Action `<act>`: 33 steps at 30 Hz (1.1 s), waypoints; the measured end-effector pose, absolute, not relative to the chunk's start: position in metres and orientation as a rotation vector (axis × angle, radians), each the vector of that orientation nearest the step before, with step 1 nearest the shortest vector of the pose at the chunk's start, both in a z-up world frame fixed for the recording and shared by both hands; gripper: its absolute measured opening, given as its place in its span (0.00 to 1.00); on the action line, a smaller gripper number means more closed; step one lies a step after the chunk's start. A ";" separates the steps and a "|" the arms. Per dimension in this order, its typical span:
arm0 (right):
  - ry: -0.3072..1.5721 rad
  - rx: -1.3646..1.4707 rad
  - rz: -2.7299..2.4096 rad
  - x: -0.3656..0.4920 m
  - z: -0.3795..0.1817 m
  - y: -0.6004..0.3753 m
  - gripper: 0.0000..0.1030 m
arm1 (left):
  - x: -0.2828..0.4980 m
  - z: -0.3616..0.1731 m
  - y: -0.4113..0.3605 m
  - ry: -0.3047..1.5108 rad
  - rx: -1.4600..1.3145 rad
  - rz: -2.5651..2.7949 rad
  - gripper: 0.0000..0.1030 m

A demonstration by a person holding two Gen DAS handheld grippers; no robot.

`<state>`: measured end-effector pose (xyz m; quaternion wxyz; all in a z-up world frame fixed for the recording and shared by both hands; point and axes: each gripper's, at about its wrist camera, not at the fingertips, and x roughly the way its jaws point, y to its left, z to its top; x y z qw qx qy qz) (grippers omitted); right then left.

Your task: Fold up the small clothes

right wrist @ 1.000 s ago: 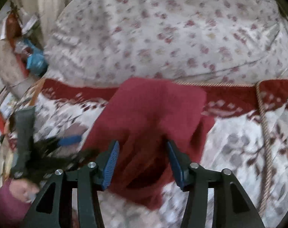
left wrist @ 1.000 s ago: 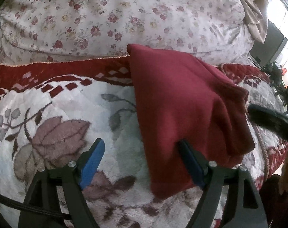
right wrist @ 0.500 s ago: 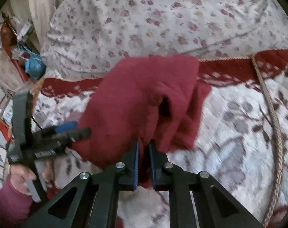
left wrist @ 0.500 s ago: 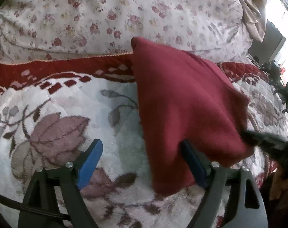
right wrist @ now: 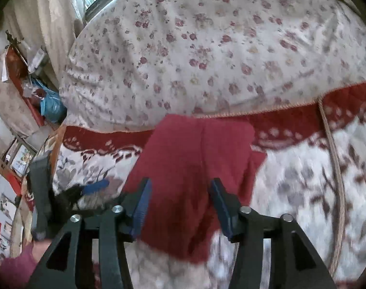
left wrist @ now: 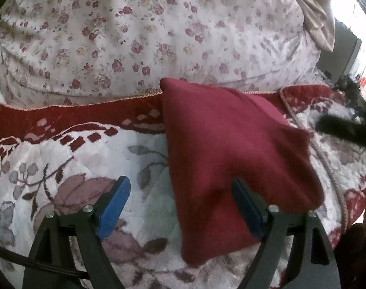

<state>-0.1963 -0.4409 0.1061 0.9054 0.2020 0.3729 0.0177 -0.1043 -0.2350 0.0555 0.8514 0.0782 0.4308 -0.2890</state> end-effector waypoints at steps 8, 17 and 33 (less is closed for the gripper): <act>0.899 0.294 -0.082 -0.101 0.056 -0.442 0.54 | -0.101 0.040 -0.245 0.902 0.201 -0.609 0.84; 0.903 0.321 -0.169 -0.106 0.021 -0.472 0.51 | -0.100 0.033 -0.249 0.912 0.198 -0.622 0.87; 0.882 0.257 -0.168 -0.168 0.048 -0.439 0.56 | -0.109 0.031 -0.251 0.896 0.227 -0.604 0.89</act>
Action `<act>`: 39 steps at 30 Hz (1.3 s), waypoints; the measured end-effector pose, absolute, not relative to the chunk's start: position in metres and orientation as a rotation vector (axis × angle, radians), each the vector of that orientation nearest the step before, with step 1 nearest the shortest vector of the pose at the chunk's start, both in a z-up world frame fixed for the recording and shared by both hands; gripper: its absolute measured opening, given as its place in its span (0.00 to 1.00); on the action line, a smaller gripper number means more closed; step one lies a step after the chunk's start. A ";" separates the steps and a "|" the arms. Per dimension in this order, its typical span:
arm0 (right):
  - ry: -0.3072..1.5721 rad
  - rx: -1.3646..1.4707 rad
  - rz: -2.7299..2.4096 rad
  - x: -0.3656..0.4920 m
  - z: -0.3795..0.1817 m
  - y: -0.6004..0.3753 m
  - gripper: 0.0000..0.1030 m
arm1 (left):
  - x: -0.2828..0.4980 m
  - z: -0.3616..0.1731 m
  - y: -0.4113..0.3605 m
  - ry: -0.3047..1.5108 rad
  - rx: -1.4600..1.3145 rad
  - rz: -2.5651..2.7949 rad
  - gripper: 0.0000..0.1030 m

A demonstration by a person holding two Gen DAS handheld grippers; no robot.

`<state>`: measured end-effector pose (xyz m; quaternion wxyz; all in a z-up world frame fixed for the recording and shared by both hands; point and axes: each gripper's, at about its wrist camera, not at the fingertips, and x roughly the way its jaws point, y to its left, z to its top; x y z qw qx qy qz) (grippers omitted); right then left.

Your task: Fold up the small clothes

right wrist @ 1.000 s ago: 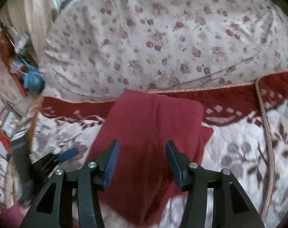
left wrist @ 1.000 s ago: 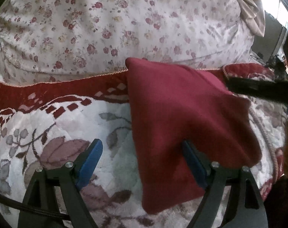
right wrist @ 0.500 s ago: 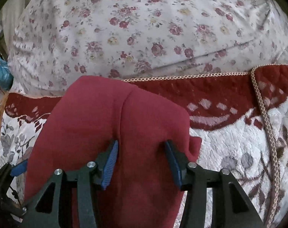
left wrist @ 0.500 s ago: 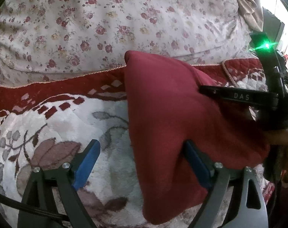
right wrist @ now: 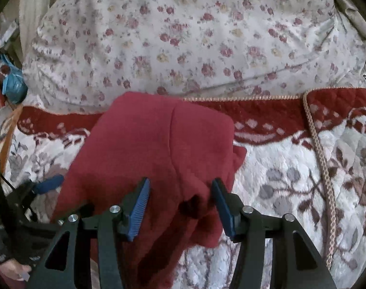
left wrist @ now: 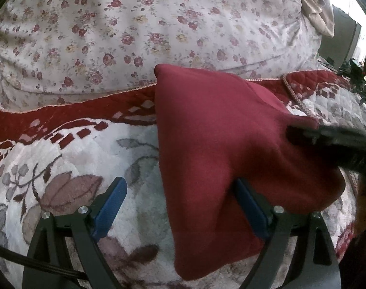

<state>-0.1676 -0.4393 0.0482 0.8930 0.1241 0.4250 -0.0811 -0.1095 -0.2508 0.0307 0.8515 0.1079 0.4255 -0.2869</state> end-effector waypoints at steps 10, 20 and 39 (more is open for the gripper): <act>0.886 0.332 -0.117 -0.177 0.016 -0.451 0.56 | -0.104 0.027 -0.245 0.937 0.157 -0.675 0.90; 0.748 0.533 0.001 -0.199 0.036 -0.480 0.78 | -0.090 0.034 -0.234 0.972 -0.021 -0.729 0.91; 0.795 0.737 0.147 -0.124 -0.006 -0.495 0.75 | -0.032 0.009 -0.266 1.213 -0.179 -0.901 0.76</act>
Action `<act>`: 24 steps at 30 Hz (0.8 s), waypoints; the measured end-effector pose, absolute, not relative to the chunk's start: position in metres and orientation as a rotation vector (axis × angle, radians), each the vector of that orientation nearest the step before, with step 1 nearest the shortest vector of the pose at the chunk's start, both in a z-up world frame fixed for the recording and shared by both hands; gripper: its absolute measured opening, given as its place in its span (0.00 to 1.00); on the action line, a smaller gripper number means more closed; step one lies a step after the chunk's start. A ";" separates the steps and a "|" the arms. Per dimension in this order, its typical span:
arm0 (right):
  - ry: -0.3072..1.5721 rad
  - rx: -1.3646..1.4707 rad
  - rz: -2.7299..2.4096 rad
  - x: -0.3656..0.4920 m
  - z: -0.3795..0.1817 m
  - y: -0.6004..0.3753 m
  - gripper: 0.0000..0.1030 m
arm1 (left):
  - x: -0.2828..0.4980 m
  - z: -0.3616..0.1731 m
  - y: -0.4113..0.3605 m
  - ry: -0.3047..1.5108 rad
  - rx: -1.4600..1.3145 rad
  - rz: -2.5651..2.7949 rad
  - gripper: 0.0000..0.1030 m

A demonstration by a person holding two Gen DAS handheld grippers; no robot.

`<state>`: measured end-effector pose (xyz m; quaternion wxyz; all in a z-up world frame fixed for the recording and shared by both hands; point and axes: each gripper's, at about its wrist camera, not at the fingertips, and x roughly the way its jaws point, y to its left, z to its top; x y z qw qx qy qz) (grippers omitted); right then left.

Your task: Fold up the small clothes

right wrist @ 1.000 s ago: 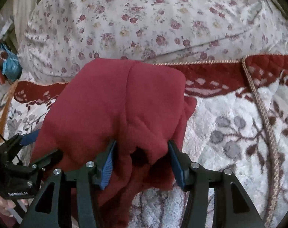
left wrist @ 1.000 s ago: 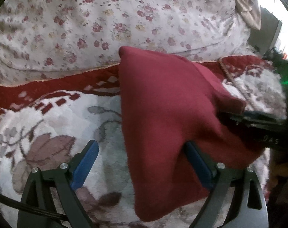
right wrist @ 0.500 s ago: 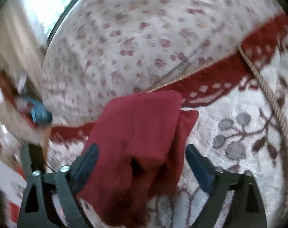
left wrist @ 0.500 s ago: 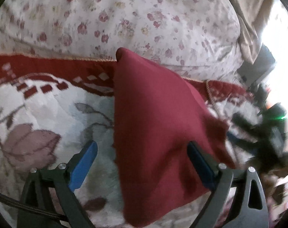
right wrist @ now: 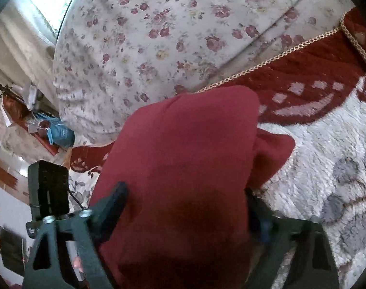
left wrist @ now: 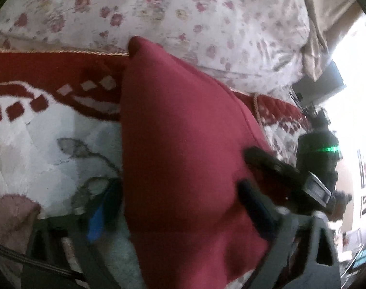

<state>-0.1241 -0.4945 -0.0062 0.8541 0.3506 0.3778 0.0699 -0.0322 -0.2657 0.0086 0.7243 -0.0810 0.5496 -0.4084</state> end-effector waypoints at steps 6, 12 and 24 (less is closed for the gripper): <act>0.768 0.766 0.169 -0.141 0.011 -0.494 0.46 | -0.047 0.032 -0.260 1.187 -0.145 -0.904 0.56; 0.766 0.784 0.261 -0.162 0.051 -0.462 0.45 | -0.087 0.075 -0.223 1.171 -0.141 -0.924 0.54; 0.948 0.526 0.185 -0.214 0.044 -0.373 0.65 | -0.141 0.034 -0.130 1.249 -0.126 -0.695 0.80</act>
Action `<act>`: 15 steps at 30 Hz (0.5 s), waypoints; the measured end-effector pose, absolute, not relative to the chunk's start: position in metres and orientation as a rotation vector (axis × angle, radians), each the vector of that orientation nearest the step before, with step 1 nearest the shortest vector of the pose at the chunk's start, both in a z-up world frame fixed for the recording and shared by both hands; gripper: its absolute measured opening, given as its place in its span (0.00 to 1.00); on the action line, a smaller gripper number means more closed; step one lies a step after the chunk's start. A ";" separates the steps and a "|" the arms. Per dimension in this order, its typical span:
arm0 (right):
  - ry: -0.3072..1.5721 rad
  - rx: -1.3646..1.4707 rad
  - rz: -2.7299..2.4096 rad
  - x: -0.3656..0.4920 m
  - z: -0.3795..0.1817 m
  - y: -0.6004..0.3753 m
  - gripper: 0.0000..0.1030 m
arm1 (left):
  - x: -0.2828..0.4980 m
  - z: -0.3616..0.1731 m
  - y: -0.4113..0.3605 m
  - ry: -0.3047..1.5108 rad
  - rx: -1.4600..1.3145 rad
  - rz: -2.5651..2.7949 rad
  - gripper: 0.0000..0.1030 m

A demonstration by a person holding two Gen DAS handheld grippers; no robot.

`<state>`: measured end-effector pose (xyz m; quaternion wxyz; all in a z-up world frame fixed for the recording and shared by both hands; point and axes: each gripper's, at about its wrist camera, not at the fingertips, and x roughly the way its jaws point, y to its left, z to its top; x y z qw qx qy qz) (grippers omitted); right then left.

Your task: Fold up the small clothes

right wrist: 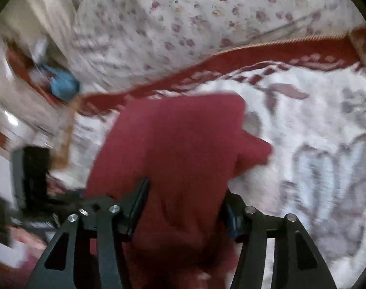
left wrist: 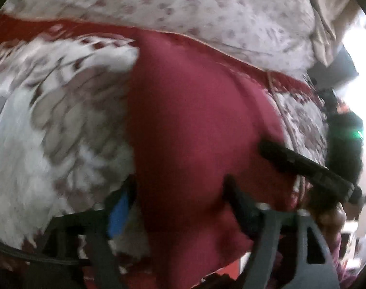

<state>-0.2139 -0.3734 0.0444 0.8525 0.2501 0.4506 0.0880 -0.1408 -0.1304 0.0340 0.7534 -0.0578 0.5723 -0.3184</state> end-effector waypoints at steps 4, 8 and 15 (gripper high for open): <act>0.885 0.424 0.156 -0.238 0.073 -0.365 0.66 | -0.151 0.048 -0.114 1.172 -0.100 -0.624 0.84; 0.811 0.298 0.195 -0.260 0.107 -0.344 0.66 | -0.164 0.063 -0.114 1.090 -0.019 -0.540 0.85; 0.823 0.103 0.208 -0.263 0.094 -0.302 0.59 | -0.182 0.068 -0.116 0.985 0.041 -0.439 0.85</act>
